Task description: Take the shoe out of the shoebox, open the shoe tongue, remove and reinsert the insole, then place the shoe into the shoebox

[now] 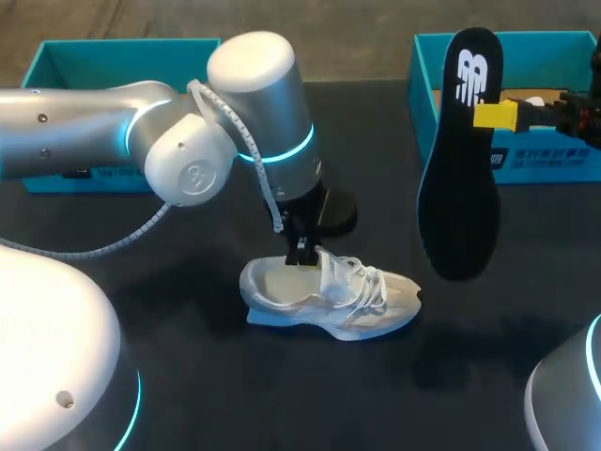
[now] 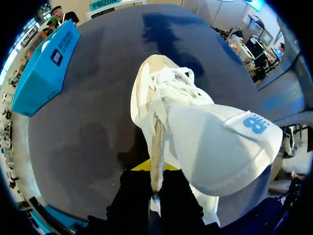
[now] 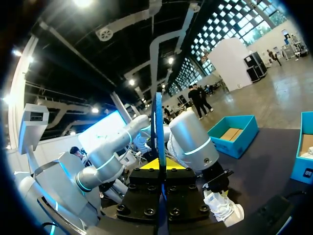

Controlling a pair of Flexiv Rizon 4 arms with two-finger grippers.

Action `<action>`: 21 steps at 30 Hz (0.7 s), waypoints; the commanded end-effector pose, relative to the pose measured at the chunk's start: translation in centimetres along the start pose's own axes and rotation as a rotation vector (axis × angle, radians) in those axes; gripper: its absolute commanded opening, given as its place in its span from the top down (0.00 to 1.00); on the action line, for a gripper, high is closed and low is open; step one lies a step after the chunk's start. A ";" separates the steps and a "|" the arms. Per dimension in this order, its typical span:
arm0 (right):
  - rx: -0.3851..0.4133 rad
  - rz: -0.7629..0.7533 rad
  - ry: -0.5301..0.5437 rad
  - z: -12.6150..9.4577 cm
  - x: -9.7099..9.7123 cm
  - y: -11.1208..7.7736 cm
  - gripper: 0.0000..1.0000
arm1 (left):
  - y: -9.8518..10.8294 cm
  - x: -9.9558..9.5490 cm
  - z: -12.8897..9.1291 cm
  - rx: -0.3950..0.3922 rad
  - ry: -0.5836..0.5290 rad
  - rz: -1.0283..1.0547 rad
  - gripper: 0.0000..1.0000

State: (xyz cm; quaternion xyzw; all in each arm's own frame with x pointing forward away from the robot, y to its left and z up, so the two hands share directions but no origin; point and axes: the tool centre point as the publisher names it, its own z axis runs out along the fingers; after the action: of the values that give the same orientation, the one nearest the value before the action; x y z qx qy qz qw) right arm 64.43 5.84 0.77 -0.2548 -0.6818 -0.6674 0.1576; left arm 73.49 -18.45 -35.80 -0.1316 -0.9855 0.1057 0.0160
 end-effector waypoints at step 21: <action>0.002 0.002 -0.001 0.1 -0.1 0.0 1.00 | -1.8 -1.0 -6.3 -0.014 0.048 0.763 1.00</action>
State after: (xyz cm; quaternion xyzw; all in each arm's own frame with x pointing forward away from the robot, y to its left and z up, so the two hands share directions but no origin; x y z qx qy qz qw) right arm 64.43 5.83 0.77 -0.2548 -0.6818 -0.6674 0.1576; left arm 74.11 -19.76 -29.69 -0.4422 -0.8919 0.0945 0.0008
